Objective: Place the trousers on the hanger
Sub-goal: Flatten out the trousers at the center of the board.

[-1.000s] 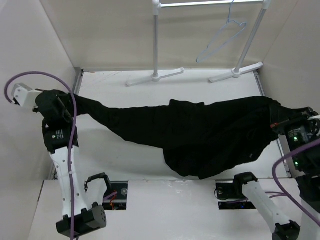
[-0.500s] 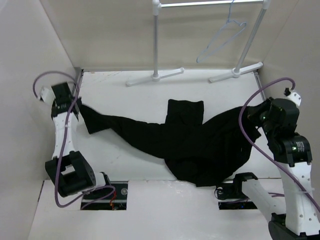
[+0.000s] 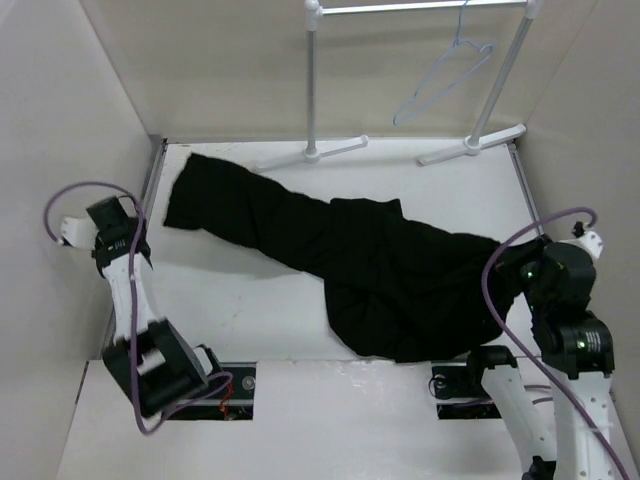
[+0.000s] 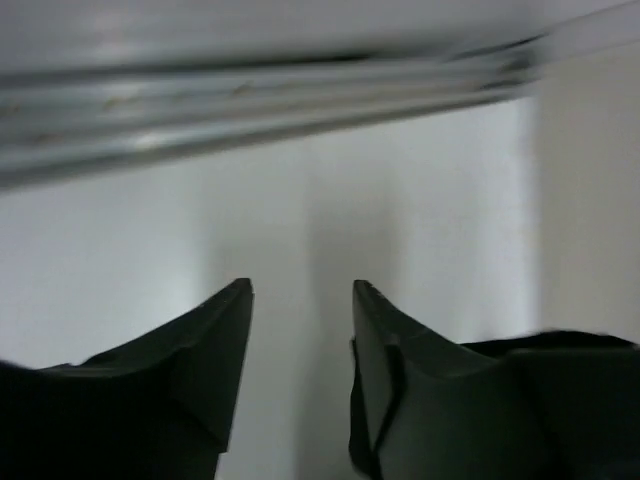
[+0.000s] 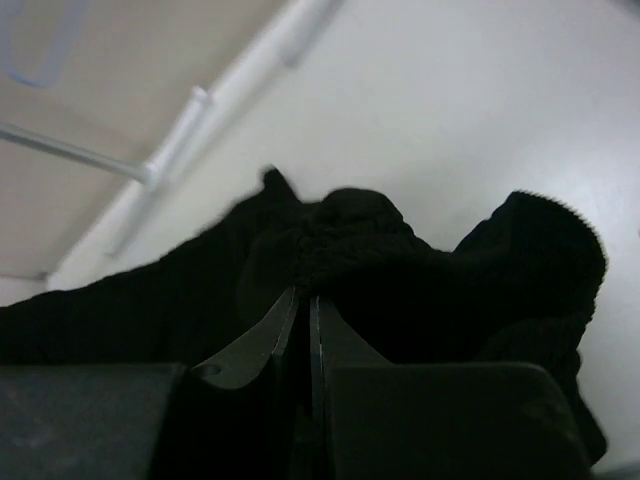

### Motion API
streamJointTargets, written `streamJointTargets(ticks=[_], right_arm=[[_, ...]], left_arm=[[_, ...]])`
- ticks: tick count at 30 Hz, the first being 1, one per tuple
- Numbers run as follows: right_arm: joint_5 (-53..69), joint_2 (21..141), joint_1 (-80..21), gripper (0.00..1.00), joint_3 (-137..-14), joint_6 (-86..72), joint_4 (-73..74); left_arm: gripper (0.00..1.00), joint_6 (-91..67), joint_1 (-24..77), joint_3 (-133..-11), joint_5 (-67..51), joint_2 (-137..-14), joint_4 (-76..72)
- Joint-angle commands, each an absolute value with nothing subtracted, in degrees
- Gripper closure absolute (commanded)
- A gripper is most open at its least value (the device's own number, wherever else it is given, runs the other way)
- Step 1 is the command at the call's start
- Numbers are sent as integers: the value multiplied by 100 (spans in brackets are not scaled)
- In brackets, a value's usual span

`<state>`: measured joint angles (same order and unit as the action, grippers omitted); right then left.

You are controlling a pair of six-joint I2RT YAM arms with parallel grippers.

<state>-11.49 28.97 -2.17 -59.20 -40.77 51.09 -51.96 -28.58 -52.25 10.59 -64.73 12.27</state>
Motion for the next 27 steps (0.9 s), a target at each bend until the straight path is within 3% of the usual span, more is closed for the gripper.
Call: streamJointTargets(ticks=[1, 7, 18, 19, 22, 23, 27], right_arm=[[-967, 3006, -162, 99, -5608, -4280, 5221], [-1081, 3173, -224, 98, -5660, -4210, 4975], [-888, 3673, -268, 98, -5791, -4087, 4544], [-862, 3761, -285, 98, -5888, -4078, 4474], [-756, 4007, -294, 98, -6265, -3973, 4194], [-712, 4086, -303, 98, -6388, -3938, 4105], [-388, 4490, -347, 98, -7135, -3841, 3588]], left_arm=[[54, -5449, -2993, -4947, 1037, -6952, 1732], [54, -5292, -2564, -5756, 1046, -7390, 1653], [49, -4395, -1086, -6635, 676, -9763, 1652], [54, -4421, -1068, -6653, 712, -9904, 1618], [88, -4473, -1112, -6662, 756, -10212, 1556], [93, -4535, -1190, -6671, 782, -10256, 1582], [99, -4956, -1726, -6364, 1045, -10003, 1538]])
